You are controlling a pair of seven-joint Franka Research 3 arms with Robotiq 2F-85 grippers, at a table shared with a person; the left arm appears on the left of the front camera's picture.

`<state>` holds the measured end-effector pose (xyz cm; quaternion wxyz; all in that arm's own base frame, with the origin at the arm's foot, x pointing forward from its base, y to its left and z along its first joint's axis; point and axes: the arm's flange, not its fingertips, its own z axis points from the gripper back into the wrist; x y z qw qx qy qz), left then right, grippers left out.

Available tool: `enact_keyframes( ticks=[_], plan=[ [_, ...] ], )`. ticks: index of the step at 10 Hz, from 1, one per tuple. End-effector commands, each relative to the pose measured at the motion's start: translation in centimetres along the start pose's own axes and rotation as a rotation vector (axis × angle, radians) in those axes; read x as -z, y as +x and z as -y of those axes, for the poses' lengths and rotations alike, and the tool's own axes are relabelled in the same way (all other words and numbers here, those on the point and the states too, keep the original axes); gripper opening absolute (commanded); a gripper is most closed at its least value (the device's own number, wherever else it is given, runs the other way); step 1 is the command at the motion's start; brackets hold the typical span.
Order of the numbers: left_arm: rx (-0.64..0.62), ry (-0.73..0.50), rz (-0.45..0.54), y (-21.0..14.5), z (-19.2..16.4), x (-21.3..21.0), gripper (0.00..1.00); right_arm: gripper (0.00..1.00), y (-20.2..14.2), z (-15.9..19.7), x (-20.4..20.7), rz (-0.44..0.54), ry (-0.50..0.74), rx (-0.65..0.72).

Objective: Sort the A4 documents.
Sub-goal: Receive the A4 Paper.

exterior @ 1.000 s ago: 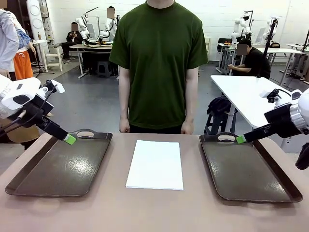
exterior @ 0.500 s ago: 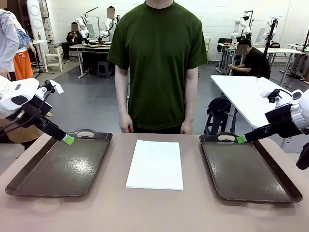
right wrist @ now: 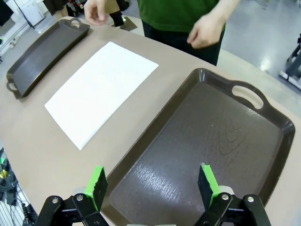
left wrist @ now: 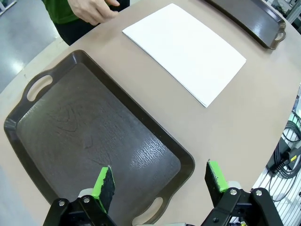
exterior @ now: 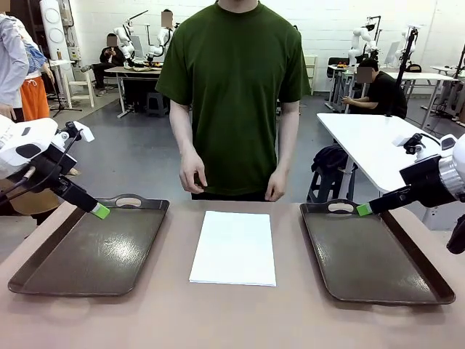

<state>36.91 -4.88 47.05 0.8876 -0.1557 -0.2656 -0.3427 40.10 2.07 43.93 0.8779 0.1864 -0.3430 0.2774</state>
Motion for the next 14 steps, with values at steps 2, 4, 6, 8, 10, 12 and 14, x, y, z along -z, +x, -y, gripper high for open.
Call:
enact_keyframes(
  ticks=[2, 4, 6, 8, 10, 12, 14],
  plan=[
    [0.005, -0.004, 0.011, -0.01, -0.13, 0.0, 1.0, 1.0, -0.05, 0.06, 0.27, -0.002, -0.003, 0.003],
    [0.005, -0.004, 0.011, -0.01, -0.13, 0.0, 1.0, 1.0, -0.05, 0.06, 0.27, -0.002, -0.003, 0.003],
    [0.005, -0.004, 0.011, -0.01, -0.13, 0.0, 1.0, 1.0, -0.05, 0.06, 0.27, -0.002, -0.003, 0.003],
    [0.005, -0.004, 0.011, -0.01, -0.13, 0.0, 1.0, 1.0, -0.05, 0.06, 0.27, -0.002, -0.003, 0.003],
    [0.005, -0.004, 0.011, -0.01, -0.13, 0.0, 1.0, 1.0, -0.05, 0.06, 0.27, -0.002, -0.003, 0.003],
    [0.005, -0.004, 0.011, -0.01, -0.13, 0.0, 1.0, 1.0, -0.05, 0.06, 0.27, -0.002, -0.003, 0.003],
    [0.005, -0.004, 0.011, -0.01, -0.13, 0.0, 1.0, 1.0, -0.05, 0.06, 0.27, -0.002, -0.003, 0.003]
  ],
)
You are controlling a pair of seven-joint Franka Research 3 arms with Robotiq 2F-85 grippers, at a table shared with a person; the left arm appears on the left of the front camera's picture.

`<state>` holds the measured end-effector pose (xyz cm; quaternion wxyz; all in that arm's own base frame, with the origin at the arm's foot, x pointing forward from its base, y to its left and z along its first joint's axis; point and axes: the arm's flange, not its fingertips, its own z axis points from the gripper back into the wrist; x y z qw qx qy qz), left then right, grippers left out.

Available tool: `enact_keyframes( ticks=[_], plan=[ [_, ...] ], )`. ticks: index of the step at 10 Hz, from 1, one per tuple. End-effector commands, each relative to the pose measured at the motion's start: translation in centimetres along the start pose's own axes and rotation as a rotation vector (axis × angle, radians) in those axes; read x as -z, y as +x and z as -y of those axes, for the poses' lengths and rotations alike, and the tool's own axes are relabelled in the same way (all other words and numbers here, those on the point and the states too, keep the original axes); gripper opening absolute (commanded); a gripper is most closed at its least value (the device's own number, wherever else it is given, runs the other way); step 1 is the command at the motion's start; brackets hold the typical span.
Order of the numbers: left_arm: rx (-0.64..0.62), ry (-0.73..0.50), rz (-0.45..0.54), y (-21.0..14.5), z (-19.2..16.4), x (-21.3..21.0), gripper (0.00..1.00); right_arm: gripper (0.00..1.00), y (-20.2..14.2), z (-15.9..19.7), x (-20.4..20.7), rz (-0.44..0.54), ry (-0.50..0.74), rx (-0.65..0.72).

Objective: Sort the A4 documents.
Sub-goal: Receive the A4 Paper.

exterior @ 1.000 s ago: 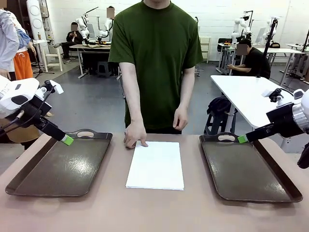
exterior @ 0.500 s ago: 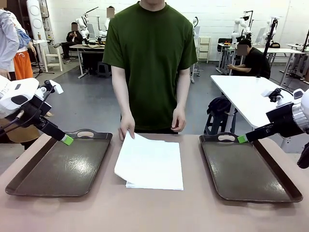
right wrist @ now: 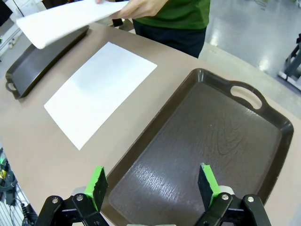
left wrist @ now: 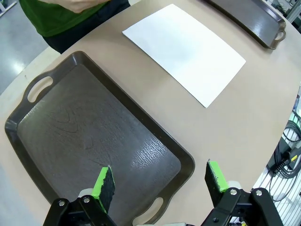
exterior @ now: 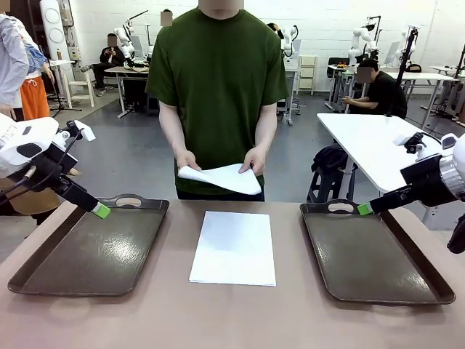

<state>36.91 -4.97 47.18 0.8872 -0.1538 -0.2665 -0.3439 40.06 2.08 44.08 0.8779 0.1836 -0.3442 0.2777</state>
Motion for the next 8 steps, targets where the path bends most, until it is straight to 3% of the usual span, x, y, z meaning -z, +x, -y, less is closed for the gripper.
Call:
enact_keyframes(
  ticks=[1, 8],
  plan=[
    [0.001, -0.007, 0.011, -0.13, -0.2, 0.07, 1.0, 1.0, -0.13, 0.11, 0.39, -0.003, 0.003, 0.006],
    [0.001, -0.007, 0.011, -0.13, -0.2, 0.07, 1.0, 1.0, -0.13, 0.11, 0.39, -0.003, 0.003, 0.006]
  ],
)
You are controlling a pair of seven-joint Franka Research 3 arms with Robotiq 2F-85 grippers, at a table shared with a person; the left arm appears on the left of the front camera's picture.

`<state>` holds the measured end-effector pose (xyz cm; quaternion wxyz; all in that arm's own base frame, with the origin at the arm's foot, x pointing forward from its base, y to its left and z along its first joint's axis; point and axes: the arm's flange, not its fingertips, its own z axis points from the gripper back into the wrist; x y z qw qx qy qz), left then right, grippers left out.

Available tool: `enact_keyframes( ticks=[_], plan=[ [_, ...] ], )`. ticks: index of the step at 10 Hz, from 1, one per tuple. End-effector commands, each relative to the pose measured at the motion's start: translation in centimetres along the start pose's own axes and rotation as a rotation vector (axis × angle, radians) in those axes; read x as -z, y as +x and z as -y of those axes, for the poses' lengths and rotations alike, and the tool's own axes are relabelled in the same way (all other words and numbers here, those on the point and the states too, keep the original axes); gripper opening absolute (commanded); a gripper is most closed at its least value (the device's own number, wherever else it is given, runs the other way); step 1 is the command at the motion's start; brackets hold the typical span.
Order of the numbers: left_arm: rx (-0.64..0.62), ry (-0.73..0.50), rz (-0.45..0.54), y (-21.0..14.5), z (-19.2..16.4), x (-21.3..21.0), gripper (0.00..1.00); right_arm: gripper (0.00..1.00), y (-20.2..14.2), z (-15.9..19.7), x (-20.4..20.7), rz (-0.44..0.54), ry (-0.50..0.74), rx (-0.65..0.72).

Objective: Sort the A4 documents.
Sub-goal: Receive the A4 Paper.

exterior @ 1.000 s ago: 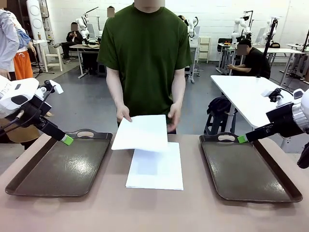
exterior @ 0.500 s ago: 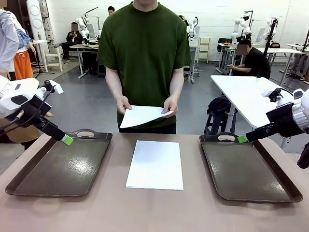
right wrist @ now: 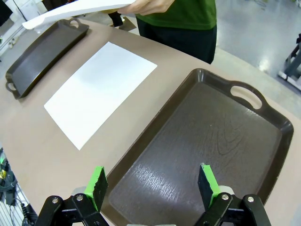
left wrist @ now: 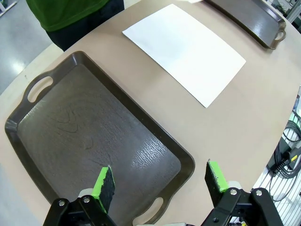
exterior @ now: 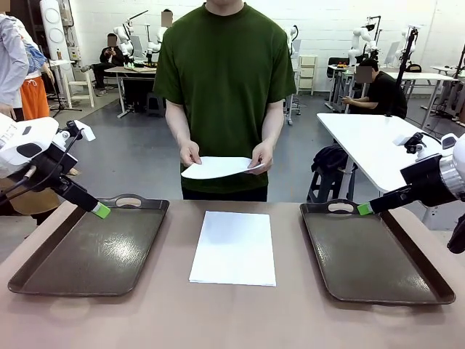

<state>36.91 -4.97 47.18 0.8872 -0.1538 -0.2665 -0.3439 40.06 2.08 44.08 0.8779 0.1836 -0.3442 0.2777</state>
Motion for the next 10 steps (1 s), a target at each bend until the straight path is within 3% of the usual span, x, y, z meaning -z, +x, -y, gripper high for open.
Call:
enact_keyframes(
  ticks=[1, 10],
  plan=[
    [0.001, -0.007, 0.011, -0.13, -0.2, 0.08, 1.0, 1.0, -0.13, 0.11, 0.39, -0.003, 0.003, 0.006],
    [0.001, -0.007, 0.011, -0.13, -0.2, 0.08, 1.0, 1.0, -0.13, 0.11, 0.39, -0.003, 0.003, 0.006]
  ],
)
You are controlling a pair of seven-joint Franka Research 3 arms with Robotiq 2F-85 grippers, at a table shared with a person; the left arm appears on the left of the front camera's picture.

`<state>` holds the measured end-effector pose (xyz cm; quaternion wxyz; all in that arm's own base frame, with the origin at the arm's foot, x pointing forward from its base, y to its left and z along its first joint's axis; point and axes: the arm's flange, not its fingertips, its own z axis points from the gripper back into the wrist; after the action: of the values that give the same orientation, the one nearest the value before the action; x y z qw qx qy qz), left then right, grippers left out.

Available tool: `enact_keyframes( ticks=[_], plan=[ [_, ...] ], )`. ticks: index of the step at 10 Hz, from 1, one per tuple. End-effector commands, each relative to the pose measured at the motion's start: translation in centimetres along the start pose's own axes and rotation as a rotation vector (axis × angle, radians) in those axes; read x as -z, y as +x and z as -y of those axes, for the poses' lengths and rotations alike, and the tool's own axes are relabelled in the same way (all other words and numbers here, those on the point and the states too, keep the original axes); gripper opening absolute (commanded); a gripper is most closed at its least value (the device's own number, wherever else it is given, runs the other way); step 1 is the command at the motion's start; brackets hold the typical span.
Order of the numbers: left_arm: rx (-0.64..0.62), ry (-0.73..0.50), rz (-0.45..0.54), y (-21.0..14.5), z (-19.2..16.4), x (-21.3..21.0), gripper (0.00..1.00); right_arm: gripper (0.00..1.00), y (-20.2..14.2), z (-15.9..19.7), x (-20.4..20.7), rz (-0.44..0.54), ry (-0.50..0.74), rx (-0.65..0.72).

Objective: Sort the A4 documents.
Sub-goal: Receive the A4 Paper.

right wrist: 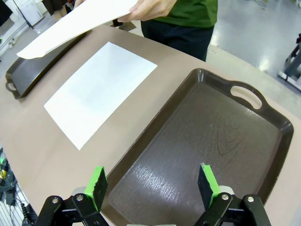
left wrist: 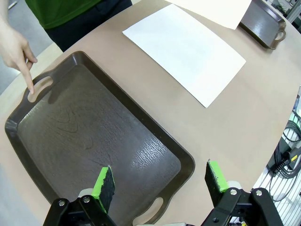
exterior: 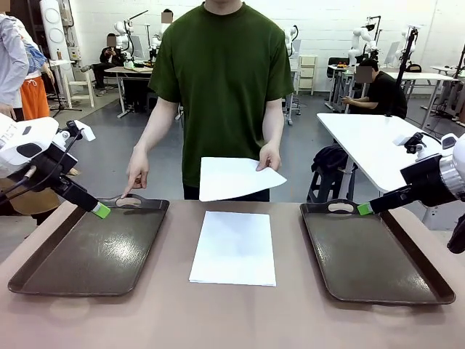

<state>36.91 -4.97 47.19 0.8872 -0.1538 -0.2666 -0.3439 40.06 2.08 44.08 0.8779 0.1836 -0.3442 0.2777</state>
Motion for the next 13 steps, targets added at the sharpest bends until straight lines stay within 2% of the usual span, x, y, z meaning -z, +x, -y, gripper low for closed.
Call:
enact_keyframes(
  ticks=[1, 6, 9, 13],
  plan=[
    [0.001, -0.007, 0.011, -0.1, -0.2, 0.1, 1.0, 1.0, -0.1, 0.1, 0.4, -0.003, 0.003, 0.006],
    [0.0, 0.0, 0.0, 0.0, 0.0, 0.0, 1.0, 1.0, -0.1, 0.1, 0.4, -0.003, 0.003, 0.006],
    [-0.266, -0.243, 0.089, 3.6, -3.9, 4.4, 1.0, 1.0, -0.1, 0.1, 0.4, -0.003, 0.003, 0.006],
    [-0.481, -0.451, 0.128, 7.7, -6.1, 11.3, 1.0, 1.0, -0.1, 0.1, 0.4, -0.003, 0.003, 0.006]
  ],
)
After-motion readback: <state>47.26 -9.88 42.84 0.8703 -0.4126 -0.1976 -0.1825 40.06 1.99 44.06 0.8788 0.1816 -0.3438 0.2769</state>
